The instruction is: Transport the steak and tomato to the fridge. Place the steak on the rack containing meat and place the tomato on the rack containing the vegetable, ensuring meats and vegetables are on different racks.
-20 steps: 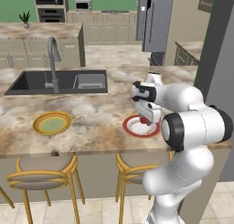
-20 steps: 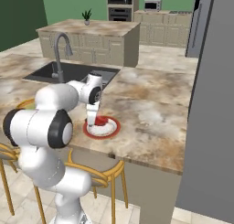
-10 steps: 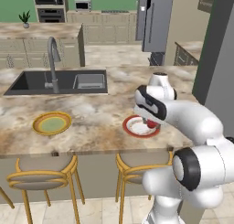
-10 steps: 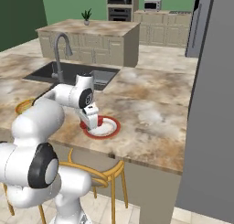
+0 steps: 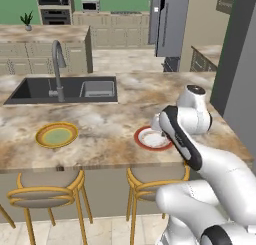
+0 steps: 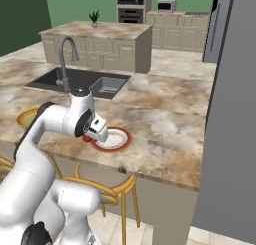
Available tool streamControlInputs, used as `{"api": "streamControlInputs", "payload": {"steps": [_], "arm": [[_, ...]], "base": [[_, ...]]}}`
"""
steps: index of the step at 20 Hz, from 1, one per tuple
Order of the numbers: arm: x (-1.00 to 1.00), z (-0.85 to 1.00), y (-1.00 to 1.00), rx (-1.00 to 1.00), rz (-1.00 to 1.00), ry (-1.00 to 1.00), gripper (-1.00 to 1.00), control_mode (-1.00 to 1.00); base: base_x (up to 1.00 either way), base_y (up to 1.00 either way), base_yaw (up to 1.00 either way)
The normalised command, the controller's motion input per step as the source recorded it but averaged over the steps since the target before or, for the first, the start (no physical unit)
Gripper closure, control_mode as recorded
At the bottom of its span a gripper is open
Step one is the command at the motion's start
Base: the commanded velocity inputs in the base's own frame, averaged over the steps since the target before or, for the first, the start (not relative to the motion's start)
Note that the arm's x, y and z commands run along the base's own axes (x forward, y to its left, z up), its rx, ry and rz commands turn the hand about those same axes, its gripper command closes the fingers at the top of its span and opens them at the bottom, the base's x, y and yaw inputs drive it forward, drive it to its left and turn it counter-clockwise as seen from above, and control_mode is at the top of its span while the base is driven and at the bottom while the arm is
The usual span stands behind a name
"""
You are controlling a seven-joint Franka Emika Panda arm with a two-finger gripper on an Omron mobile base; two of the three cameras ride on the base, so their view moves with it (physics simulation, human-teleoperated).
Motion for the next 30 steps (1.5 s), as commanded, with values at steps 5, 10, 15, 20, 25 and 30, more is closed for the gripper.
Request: {"api": "streamControlInputs", "payload": {"steps": [5,10,15,20,25,30], "arm": [[-0.99,0.63,0.19,-0.09,0.18,-0.44,1.00,-1.00],[-0.98,0.94,0.31,-0.10,0.14,-0.07,1.00,-1.00],[-0.98,1.00,0.09,-0.08,0.20,-0.12,1.00,-1.00],[-1.00,0.95,0.00,-0.04,0.18,-0.15,1.00,-1.00],[-1.00,0.97,0.10,-0.05,0.17,-0.24,1.00,-1.00],[-1.00,0.93,0.11,-0.07,0.14,-0.32,1.00,-1.00]], "base": [[0.00,0.00,0.00],[0.00,0.00,0.00],[0.00,0.00,0.00],[0.00,0.00,0.00],[0.00,0.00,0.00],[0.00,0.00,0.00]]}}
